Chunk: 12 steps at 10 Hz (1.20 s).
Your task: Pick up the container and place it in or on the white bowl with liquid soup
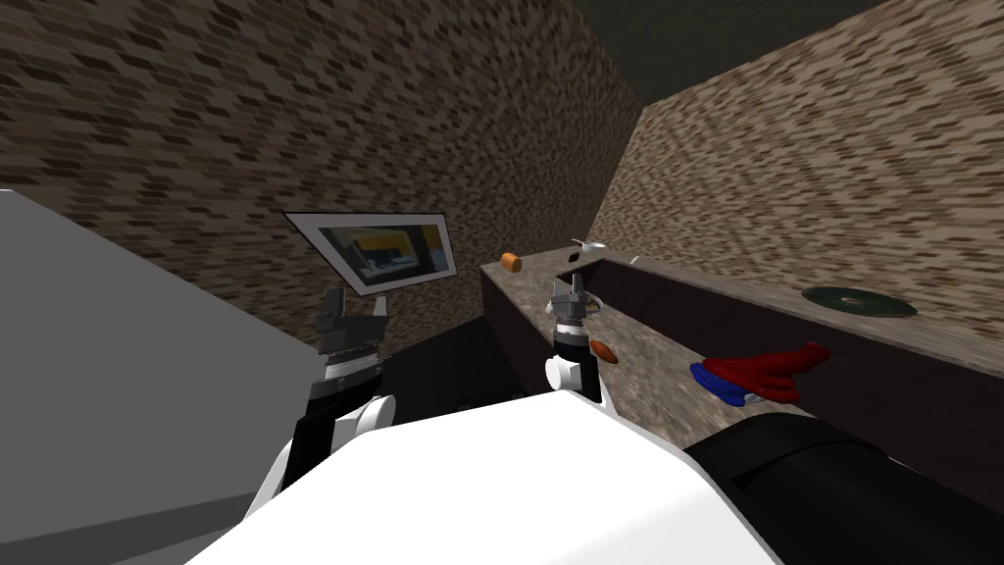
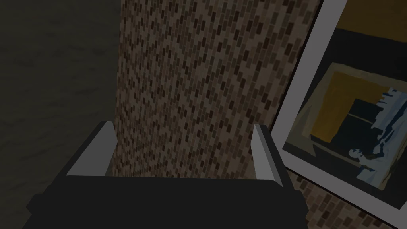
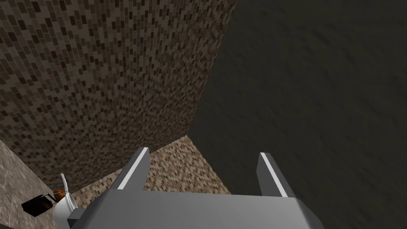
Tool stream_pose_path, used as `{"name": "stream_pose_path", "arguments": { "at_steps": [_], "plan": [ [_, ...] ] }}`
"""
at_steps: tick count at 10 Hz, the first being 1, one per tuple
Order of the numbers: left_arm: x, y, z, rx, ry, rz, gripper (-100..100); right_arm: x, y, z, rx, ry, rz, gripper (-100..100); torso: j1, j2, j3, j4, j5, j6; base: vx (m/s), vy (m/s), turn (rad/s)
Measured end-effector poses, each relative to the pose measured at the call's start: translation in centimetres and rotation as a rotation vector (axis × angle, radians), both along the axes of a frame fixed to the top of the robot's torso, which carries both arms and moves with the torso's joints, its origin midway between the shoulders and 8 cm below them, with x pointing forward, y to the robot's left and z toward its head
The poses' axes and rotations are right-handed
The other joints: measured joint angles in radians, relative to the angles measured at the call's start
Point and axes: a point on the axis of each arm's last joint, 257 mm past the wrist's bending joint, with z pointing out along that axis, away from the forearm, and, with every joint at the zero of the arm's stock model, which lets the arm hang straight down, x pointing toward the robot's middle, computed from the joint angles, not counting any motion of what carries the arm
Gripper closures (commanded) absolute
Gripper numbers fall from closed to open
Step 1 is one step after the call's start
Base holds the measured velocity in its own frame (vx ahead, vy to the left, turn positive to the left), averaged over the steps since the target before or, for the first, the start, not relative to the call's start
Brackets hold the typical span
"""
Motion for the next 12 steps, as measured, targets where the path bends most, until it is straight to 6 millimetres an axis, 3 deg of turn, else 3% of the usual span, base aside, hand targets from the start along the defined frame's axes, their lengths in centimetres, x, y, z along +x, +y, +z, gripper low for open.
{"name": "stream_pose_path", "arguments": {
  "at_steps": [5, 12],
  "plan": [
    [0.0, 0.0, 0.0, 0.0, 0.0, 0.0, 0, 2.3, 0.4, -3.0, -0.007, 0.12, 0.104, -100, 0.002, 0.002, 0.001, 0.0, 0.0, 0.0, -0.025, 0.029, -0.013],
    [0.0, 0.0, 0.0, 0.0, 0.0, 0.0, 0, 5.1, -0.5, -7.2, 0.091, 0.276, 0.192, -100, 0.001, 0.001, 0.0, 0.0, 0.0, 0.0, -0.014, 0.021, -0.017]
  ]
}}
